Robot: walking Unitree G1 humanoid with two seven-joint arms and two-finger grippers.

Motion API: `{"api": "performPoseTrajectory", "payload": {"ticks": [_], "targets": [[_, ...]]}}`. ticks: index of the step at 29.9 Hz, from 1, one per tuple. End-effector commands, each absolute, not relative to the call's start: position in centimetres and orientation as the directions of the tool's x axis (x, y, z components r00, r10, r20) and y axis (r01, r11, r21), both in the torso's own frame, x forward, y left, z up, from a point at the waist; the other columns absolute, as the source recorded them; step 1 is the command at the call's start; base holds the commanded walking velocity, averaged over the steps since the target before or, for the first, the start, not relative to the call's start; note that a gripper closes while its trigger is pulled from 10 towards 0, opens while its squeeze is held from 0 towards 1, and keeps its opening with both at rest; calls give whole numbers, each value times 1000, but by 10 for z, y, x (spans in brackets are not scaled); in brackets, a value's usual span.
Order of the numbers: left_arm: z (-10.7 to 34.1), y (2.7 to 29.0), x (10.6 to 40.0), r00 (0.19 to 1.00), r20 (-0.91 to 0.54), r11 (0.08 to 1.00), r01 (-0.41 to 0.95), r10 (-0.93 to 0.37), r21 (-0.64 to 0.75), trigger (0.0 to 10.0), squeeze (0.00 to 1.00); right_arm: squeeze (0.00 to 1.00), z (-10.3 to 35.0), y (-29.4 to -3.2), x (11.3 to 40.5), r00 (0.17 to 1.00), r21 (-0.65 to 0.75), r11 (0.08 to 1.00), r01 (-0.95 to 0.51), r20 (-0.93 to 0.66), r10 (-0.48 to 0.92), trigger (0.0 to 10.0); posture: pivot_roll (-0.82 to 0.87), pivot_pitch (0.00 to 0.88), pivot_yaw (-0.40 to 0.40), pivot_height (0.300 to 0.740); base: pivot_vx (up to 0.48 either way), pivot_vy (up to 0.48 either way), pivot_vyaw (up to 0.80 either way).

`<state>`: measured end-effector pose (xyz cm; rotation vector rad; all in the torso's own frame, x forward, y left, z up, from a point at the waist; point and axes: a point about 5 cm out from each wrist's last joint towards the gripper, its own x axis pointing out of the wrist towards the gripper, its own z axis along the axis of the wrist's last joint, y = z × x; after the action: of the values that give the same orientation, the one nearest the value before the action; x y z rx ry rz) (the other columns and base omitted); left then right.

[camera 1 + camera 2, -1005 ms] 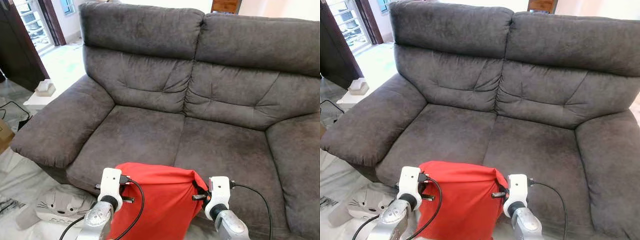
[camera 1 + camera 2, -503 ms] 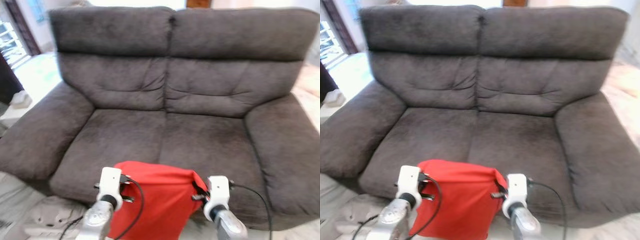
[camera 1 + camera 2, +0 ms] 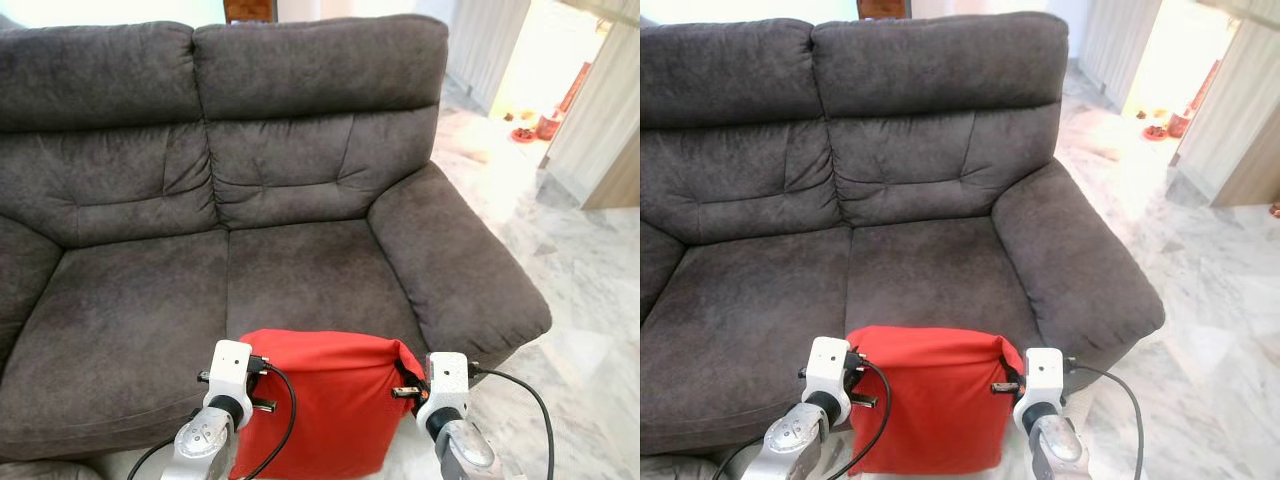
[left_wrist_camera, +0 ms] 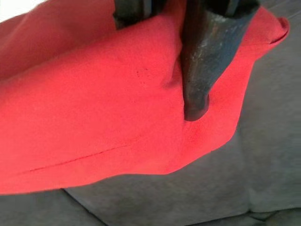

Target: Move the pillow to the sofa from floor

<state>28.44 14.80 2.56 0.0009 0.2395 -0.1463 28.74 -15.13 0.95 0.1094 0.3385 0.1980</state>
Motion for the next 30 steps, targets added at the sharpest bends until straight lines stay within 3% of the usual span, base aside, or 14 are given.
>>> {"api": "performPoseTrajectory", "payload": {"ticks": [1, 6, 9, 14, 22, 30], "targets": [[42, 166, 291, 988, -141, 998, 60, -59, 3, 10000, 0, 0, 13, -158, 289, 935, 131, 978, -164, -295, 197, 10000, 48, 55, 43, 740, 0, 0, 0], [44, 172, 289, 991, -127, 999, 41, -38, 18, 10000, 0, 0, 21, -154, 294, 945, 124, 971, -204, -235, 229, 10000, 47, 39, 61, 740, 0, 0, 0], [44, 177, 285, 992, -122, 998, 46, -41, 34, 10000, 0, 0, 27, -156, 296, 967, 78, 985, -152, -197, 165, 10000, 33, 12, 82, 740, 0, 0, 0], [44, 184, 282, 992, -119, 997, 55, -48, 59, 10000, 0, 0, 32, -164, 290, 990, 183, 982, -41, -123, 64, 10000, 19, 0, 108, 740, 0, 0, 0], [43, 179, 283, 992, -116, 997, 63, -57, 52, 10000, 0, 0, 30, -165, 288, 990, 157, 987, -35, -133, 56, 10000, -11, 0, 92, 740, 0, 0, 0], [40, 168, 283, 993, -106, 999, 49, -46, 20, 10000, 0, 0, 36, -167, 290, 989, 112, 990, -86, -113, 98, 10000, -20, 0, 49, 740, 0, -224, 0]]}}
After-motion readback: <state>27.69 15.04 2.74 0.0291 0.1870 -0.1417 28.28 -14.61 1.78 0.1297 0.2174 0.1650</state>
